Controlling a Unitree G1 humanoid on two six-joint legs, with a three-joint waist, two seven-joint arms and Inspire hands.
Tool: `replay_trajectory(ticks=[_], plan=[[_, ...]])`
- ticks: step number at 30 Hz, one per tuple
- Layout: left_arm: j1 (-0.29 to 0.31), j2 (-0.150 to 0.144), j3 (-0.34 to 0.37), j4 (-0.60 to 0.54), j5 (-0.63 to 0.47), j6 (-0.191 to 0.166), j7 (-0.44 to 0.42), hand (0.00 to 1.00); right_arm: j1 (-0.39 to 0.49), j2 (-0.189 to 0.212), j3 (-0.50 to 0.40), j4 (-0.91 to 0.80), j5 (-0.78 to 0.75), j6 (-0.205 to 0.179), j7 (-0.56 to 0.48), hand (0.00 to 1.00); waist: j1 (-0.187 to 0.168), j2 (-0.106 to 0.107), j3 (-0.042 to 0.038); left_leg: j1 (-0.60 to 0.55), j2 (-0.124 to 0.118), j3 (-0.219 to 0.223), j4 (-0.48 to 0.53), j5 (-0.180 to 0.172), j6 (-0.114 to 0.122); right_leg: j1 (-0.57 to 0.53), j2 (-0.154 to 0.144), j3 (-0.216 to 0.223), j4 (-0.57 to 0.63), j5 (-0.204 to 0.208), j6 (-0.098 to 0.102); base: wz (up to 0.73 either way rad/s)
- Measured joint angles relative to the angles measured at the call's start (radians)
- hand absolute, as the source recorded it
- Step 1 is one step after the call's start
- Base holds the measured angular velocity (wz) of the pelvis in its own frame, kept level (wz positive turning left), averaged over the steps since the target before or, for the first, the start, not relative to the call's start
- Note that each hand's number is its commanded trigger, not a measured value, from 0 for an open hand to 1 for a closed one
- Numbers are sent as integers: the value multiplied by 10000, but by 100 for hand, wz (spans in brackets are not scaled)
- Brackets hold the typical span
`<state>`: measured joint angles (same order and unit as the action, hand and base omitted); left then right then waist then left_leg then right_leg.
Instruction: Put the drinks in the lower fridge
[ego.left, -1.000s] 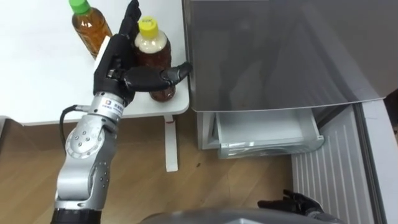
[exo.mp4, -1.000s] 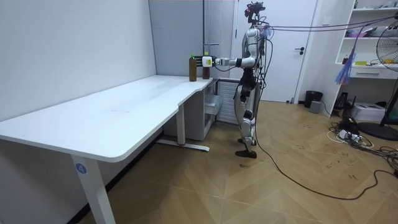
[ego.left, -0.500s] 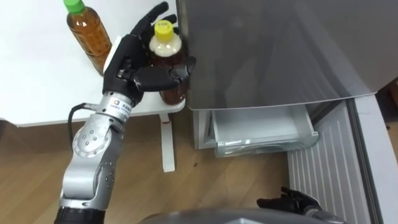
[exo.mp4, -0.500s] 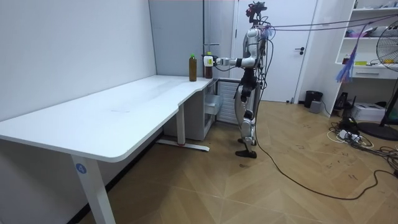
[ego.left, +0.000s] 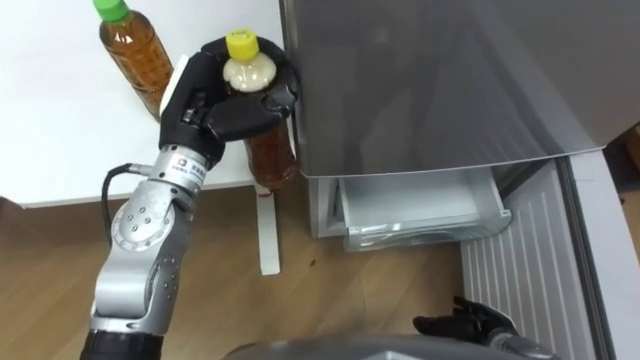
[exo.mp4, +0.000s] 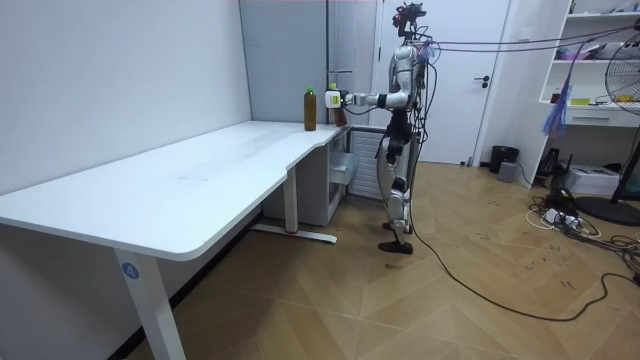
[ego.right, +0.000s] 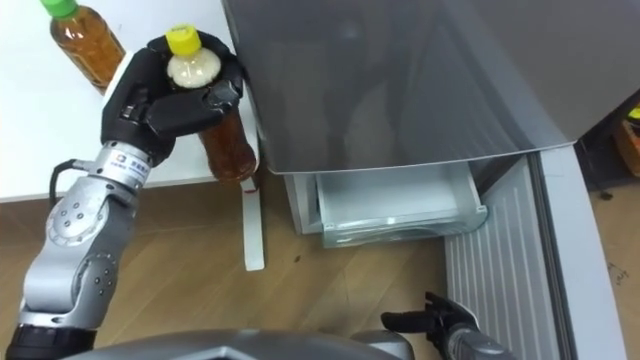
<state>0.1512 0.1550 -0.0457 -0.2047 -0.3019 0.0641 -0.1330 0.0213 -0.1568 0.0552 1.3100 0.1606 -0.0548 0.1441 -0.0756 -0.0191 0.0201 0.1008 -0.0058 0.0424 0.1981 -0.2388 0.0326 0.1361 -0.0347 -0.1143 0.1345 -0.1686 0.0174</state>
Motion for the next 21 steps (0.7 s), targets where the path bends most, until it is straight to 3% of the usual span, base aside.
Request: replay_trajectory(ticks=[5, 15, 21], plan=[[8, -153, -7, 9, 4, -8, 0, 100, 43, -2, 38, -158, 2, -43, -12, 0, 181, 18, -40, -20, 8, 66, 10, 0, 0, -71, 1, -16, 11, 0, 0, -5], [8, -125, -291, 91, 8, -7, -205, 100, 28, -1, 593, -660, -634, -82, -20, 0, 347, -17, -114, -249, 103, 9, 165, -5, -7, -200, 3, -188, 188, 1, -1, 2], [35, -126, -517, 89, 12, -7, -487, 100, -86, 306, 1210, -1417, -1481, 27, 182, 0, 588, -23, -133, -276, 88, 7, 231, -2, -14, -200, 21, -262, 201, 1, -1, 1]])
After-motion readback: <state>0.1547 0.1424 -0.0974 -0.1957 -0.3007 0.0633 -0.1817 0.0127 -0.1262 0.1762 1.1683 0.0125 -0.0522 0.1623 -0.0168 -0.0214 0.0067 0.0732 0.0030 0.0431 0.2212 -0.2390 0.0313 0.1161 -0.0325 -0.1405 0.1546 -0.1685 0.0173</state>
